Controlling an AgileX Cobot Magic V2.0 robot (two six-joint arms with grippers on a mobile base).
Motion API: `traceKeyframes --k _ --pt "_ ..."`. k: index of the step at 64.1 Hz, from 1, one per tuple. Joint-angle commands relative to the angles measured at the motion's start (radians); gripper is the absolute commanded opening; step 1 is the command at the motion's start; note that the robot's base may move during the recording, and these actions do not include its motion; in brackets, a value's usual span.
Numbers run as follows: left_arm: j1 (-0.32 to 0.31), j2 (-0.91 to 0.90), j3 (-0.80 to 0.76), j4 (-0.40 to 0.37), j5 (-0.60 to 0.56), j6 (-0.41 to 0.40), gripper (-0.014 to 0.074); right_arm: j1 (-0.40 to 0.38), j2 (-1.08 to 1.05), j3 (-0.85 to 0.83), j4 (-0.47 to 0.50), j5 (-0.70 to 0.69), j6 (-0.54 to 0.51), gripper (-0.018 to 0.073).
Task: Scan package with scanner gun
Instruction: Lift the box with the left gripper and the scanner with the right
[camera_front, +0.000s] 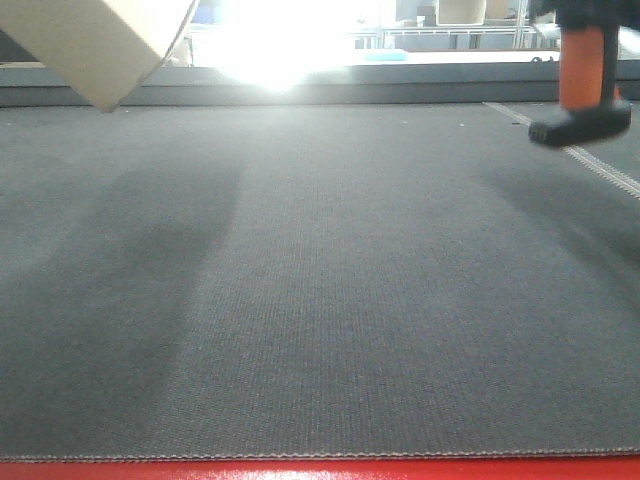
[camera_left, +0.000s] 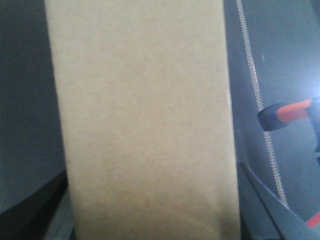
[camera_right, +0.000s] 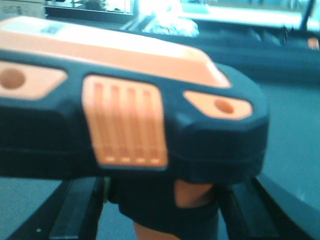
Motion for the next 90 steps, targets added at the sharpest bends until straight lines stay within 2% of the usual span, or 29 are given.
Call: traceKeyframes --k 1,11,21,37,53,61,72,90 --pt "-0.004 -0.009 -0.006 0.010 0.020 0.004 -0.0111 -0.001 -0.030 -0.052 -0.003 0.013 -0.110 -0.0154" --pt "-0.004 -0.009 -0.006 0.080 0.024 0.004 -0.0111 -0.001 -0.031 -0.119 -0.007 0.090 -0.206 -0.0154" --pt "-0.004 -0.009 -0.006 0.094 0.024 0.004 -0.0111 -0.001 -0.031 -0.147 -0.007 0.092 -0.299 -0.0154" --pt "-0.009 -0.009 0.012 0.117 0.024 0.000 -0.0111 -0.001 -0.031 -0.154 -0.010 0.064 -0.300 -0.0154" --pt "-0.093 0.003 0.028 0.124 0.024 -0.011 -0.0111 0.001 -0.028 -0.154 -0.061 0.061 -0.300 -0.0154" --pt "-0.128 0.003 0.028 0.124 0.024 -0.058 -0.0111 0.001 -0.019 -0.154 -0.063 0.059 -0.300 -0.0154" --pt "-0.165 0.004 0.028 0.126 0.024 -0.067 -0.0111 0.001 -0.003 -0.154 -0.070 0.048 -0.300 -0.0154" --pt "-0.176 0.004 0.028 0.109 0.007 -0.133 -0.0111 0.028 0.030 -0.154 -0.070 -0.003 -0.300 -0.0154"
